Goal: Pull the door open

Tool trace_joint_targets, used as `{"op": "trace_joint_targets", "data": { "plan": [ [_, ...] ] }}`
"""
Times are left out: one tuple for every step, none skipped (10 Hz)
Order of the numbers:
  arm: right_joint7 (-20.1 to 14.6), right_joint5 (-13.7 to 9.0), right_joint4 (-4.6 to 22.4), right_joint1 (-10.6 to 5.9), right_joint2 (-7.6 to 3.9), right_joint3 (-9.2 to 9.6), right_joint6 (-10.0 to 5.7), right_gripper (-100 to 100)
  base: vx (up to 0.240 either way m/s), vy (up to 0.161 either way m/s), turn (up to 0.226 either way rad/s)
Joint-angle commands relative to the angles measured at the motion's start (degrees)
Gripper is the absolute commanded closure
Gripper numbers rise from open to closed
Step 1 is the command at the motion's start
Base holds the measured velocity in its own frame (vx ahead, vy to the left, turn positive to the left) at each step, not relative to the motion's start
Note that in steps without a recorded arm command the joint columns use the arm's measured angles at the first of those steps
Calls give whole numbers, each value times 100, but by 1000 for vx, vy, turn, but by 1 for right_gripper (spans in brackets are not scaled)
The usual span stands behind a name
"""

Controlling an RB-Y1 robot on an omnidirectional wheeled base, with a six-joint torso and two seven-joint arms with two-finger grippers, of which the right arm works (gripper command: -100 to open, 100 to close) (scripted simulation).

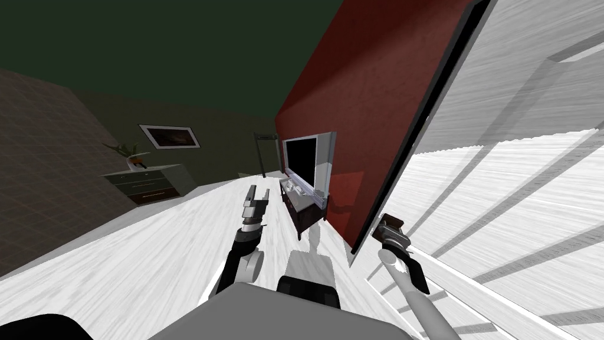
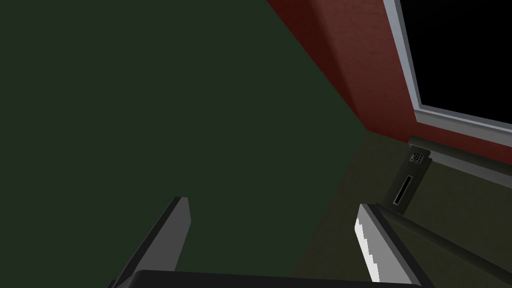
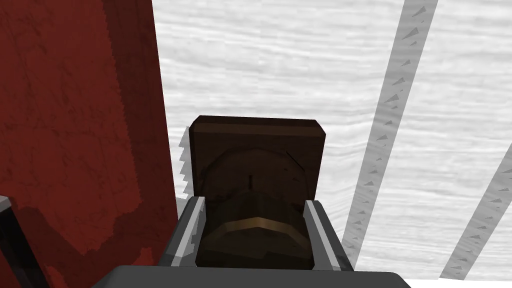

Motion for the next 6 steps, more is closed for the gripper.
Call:
{"op": "trace_joint_targets", "data": {
  "plan": [
    [0, 0, 0, 0, 0, 0, 0, 100, -88, 3, 23],
    [-37, 50, -52, 14, 26, 114, 54, 100, -156, 17, 42],
    [-52, 74, -81, 15, 31, 160, 70, 100, -247, -8, 54],
    [-70, 100, -114, 15, 37, 212, 89, 100, -229, -21, 64],
    [-98, 143, -169, 16, 46, 298, 119, 100, -244, -7, 68],
    [-117, 173, -206, 16, 52, 357, 140, 100, -244, 10, 57]
  ]
}}
